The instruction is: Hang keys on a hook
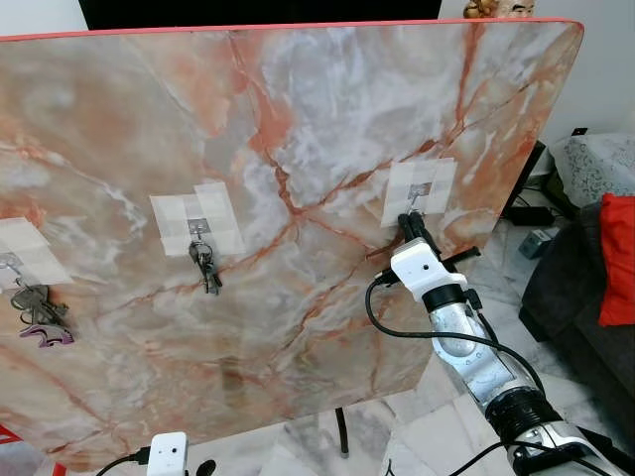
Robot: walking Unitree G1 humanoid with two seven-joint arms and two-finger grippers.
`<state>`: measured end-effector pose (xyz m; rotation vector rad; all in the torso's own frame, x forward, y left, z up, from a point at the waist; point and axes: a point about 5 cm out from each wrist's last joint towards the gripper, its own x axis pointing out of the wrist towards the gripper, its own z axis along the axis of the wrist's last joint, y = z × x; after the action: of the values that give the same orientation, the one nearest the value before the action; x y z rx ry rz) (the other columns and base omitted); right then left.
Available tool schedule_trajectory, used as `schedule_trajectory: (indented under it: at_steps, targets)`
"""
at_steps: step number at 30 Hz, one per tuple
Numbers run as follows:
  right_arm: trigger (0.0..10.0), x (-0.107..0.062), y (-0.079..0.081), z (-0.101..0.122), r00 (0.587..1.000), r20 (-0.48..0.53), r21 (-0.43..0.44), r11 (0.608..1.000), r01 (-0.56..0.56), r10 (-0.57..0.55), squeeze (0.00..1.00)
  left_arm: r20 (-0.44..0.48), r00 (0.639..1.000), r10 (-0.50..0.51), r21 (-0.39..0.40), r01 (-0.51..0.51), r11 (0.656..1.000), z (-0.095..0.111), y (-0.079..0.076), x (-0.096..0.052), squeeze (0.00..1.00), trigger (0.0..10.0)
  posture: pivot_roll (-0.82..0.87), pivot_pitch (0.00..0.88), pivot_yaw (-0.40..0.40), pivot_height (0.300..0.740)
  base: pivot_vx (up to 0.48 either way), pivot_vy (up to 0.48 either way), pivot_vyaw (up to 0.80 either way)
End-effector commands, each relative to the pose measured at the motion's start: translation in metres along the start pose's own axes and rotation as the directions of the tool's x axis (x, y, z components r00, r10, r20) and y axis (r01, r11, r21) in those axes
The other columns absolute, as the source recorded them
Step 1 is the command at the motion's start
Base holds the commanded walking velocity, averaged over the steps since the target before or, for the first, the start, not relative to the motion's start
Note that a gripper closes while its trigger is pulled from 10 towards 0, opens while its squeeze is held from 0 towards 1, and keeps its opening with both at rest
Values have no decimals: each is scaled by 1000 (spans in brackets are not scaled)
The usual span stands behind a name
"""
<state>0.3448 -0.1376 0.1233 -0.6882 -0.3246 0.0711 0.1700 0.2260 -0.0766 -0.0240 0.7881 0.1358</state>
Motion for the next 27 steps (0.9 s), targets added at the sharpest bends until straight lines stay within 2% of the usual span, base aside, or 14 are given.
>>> schedule_trajectory:
  at_steps: [1,2,3,5,6,7,9,13,15,18,19,20,21,27]
  targets:
    - [10000,1,-2,-2,1000,-12,-8,1000,-9,9,0,-3,1000,-5,-2,5,1000,0,-3,0,0,10000,62,0,-56,740,0,0,0]
    - [10000,1,-2,-2,1000,-12,-8,1000,-9,9,0,-3,1000,-5,-2,5,1000,0,-3,0,0,10000,62,0,-56,740,0,0,0]
    - [10000,0,-2,-2,1000,-16,-2,1000,1,-1,871,-3,1000,-3,0,3,1000,0,-2,0,0,10000,61,0,-52,740,0,0,0]
    - [10000,-2,-1,-3,1000,-24,13,1000,16,-15,675,-4,1000,-1,2,1,1000,0,-1,0,0,10000,61,0,-52,740,0,0,0]
    - [10000,-3,0,-3,1000,-25,15,1000,15,-14,675,-5,1000,-1,2,1,1000,0,-1,0,0,10000,61,0,-52,740,0,0,0]
    - [10000,-5,1,-3,1000,-24,23,1000,10,-10,482,-5,1000,-1,3,1,1000,0,-1,0,0,10000,61,0,-52,740,0,0,0]
    - [10000,-6,3,-3,1000,-22,27,1000,6,-5,518,-6,1000,-1,3,1,1000,-1,-1,0,0,10000,61,0,-52,740,0,0,0]
    - [10000,-8,4,-3,1000,-24,32,999,-1,2,922,-6,1000,-1,5,1,1000,-1,-1,0,0,10000,61,0,-52,740,0,0,0]
    - [10000,-8,4,-3,1000,-24,35,999,-1,2,1000,-6,1000,-1,5,1,1000,-1,-1,0,0,10000,61,0,-52,740,0,0,0]
    - [10000,-8,4,-3,1000,-26,32,999,2,-1,922,-7,1000,-1,7,1,1000,-1,-1,0,0,10000,60,0,-51,740,0,0,0]
    - [10000,-9,5,-3,1000,-27,30,1000,3,-3,188,-7,1000,-1,7,1,1000,-1,-1,0,0,10000,60,0,-51,740,0,0,0]
    - [10000,-9,5,-3,1000,-28,29,1000,4,-3,188,-7,1000,-1,8,1,1000,-1,-1,0,0,10000,60,0,-51,740,0,0,0]
    - [10000,-9,5,-4,999,-32,26,1000,7,-6,0,-8,1000,-1,9,1,1000,-1,-1,0,0,10000,59,0,-51,740,0,0,0]
    - [10000,-13,5,-4,999,-37,28,999,19,-18,0,-8,1000,-1,9,1,1000,-2,-1,0,0,10000,60,0,-52,740,0,0,0]
